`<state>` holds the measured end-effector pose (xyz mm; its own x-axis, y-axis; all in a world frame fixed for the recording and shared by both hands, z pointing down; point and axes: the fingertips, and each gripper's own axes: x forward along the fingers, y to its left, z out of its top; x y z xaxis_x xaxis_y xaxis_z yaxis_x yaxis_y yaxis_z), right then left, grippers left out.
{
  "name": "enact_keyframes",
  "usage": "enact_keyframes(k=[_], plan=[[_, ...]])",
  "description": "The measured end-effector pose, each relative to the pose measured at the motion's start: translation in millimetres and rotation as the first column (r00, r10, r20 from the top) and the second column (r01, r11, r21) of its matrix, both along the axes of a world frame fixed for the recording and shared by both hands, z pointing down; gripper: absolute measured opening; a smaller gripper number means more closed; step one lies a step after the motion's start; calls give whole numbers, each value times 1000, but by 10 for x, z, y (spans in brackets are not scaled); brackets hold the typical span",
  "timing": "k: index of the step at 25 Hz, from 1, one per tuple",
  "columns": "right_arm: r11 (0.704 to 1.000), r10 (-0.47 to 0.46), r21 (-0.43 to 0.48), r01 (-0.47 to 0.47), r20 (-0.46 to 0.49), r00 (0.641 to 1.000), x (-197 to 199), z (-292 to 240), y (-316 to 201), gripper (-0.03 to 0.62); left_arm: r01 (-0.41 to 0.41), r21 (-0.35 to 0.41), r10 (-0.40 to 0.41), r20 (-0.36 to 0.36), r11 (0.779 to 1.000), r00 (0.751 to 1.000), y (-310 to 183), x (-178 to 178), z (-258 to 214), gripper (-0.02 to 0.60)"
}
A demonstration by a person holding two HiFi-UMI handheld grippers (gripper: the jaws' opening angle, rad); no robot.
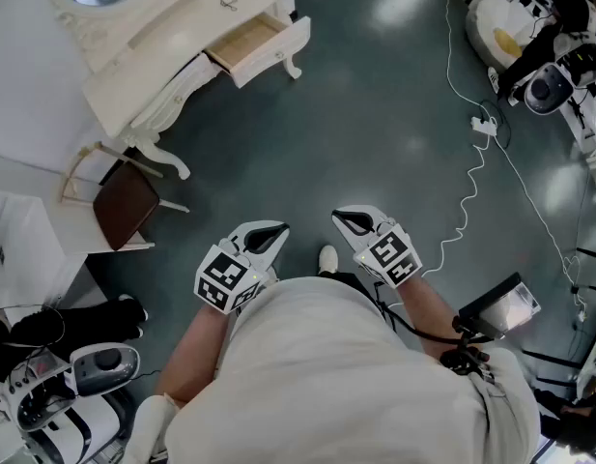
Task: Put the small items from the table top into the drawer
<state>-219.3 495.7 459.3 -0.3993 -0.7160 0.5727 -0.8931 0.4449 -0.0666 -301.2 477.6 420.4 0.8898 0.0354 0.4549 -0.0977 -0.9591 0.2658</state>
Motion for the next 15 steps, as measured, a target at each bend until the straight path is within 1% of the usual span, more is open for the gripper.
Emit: enact_keyframes(k=[5,7,12,15], plan=[[999,-39,8,40,-22,999,-788,-6,-219,0,89,-31,-88,23,996,996,-178,-1013,235,0],[999,-49,7,49,-26,998,-1012,5,-285,0,119,-35,-118,25,992,993,-261,-1317,278,0],[998,-65,2,65,-47,997,-1447,45,-469,0,147,-25,-147,1,989,989,-442,-1790,279,0],[999,-47,9,48,-49,998,-1692,55,-576,0,147,-30,-148,-8,989,989,-543,-2059,326,0]])
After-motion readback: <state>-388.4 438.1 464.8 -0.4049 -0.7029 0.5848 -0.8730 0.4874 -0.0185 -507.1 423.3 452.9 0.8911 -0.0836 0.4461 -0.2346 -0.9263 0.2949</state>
